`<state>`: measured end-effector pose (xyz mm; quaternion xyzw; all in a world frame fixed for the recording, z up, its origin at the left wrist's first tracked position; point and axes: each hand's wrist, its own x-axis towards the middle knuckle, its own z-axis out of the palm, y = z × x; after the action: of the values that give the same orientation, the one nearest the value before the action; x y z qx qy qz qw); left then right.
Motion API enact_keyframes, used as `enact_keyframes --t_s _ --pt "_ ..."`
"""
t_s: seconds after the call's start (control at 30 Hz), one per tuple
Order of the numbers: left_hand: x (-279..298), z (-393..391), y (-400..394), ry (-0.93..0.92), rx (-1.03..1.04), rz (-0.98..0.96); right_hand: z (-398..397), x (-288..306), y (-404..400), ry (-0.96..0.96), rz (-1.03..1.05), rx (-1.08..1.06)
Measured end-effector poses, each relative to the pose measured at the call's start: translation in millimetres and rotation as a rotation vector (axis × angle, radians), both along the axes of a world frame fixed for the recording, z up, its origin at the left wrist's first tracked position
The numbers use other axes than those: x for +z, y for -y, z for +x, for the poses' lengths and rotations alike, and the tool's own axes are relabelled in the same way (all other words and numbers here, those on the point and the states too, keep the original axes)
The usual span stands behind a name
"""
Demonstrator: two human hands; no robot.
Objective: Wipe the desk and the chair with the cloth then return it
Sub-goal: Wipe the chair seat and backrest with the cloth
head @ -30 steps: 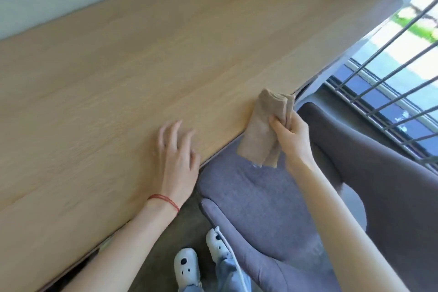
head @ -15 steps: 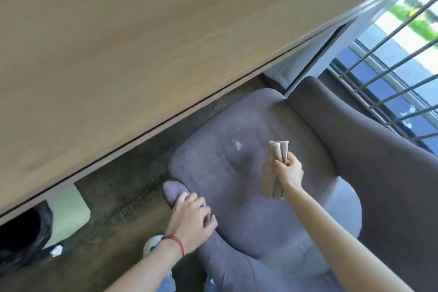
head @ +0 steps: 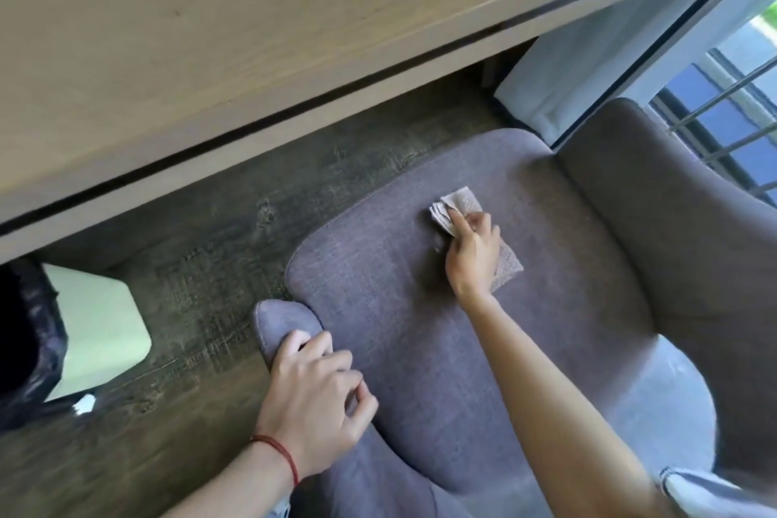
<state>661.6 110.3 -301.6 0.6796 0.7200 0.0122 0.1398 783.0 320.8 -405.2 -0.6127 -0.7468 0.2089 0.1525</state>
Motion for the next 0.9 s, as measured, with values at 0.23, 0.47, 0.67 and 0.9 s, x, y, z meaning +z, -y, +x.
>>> enact_keyframes --t_s 0.23,0.47,0.67,0.9 --pt "7 1 -1 0.003 -0.009 -0.016 39 24 39 0.114 -0.173 0.584" --pt "1 -1 -1 0.001 -0.034 -0.009 -1 13 10 0.14 -0.073 0.199" --pt "9 1 -3 -0.049 -0.031 -0.078 31 18 38 0.205 -0.13 0.583" --pt "6 2 -4 -0.082 -0.031 -0.077 -17 6 22 0.136 -0.025 0.157"
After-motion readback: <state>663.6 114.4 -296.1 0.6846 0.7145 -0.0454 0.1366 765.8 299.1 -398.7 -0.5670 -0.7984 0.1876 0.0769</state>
